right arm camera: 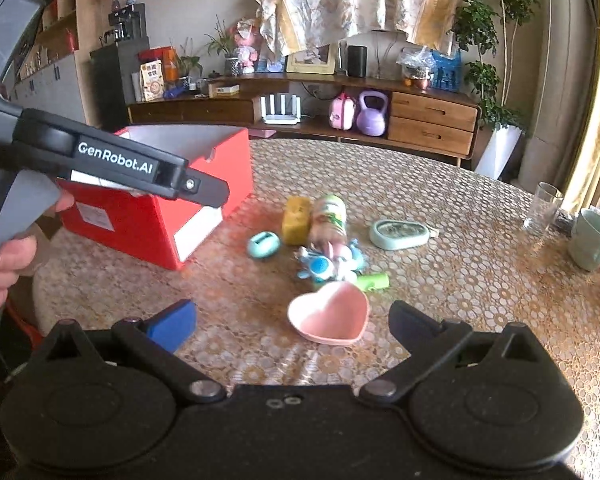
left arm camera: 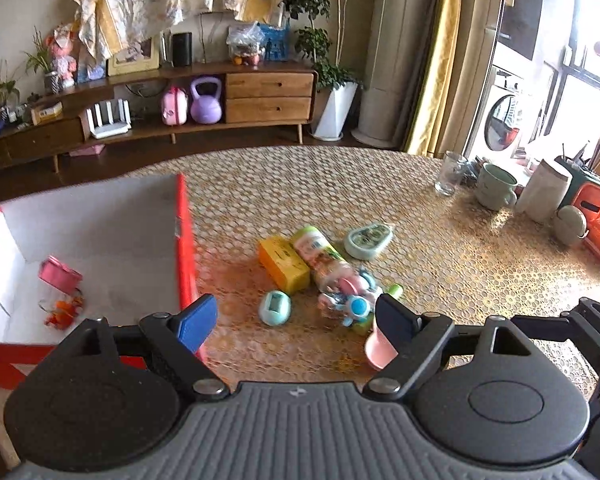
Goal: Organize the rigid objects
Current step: 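Move both tools back to the table, right tool toward the pink heart dish, then grasp the pink heart dish with the right tool while the left grasps the teal egg gadget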
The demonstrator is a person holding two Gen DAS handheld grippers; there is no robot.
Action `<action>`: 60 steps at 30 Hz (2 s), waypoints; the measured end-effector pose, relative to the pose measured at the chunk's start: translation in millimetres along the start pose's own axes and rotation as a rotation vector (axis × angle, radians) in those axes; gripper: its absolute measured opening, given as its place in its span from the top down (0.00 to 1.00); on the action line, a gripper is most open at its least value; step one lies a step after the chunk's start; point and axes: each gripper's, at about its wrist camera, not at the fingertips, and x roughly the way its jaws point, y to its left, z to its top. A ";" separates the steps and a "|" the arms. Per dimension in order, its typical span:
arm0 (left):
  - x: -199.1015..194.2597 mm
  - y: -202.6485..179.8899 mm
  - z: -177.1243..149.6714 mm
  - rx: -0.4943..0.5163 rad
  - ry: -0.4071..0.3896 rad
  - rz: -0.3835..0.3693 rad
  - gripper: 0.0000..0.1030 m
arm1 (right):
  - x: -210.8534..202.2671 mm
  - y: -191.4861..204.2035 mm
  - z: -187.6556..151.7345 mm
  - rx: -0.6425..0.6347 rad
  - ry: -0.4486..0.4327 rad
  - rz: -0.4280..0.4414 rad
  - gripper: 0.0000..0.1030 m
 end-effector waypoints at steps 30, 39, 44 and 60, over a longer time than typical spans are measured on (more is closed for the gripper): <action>100.9 -20.8 -34.5 -0.004 -0.016 0.137 0.16 | 74.7 -33.8 -17.7 -0.051 0.108 0.032 0.21; 123.7 -8.2 -33.3 -0.055 0.007 0.177 0.34 | 88.0 -32.0 -15.7 -0.051 0.115 0.044 0.24; 132.4 1.3 -31.3 -0.091 0.021 0.170 0.40 | 95.5 -32.7 -14.8 -0.039 0.122 0.037 0.25; 140.8 6.6 -32.0 -0.056 0.024 0.169 0.67 | 104.4 -30.4 -13.1 -0.009 0.127 0.004 0.29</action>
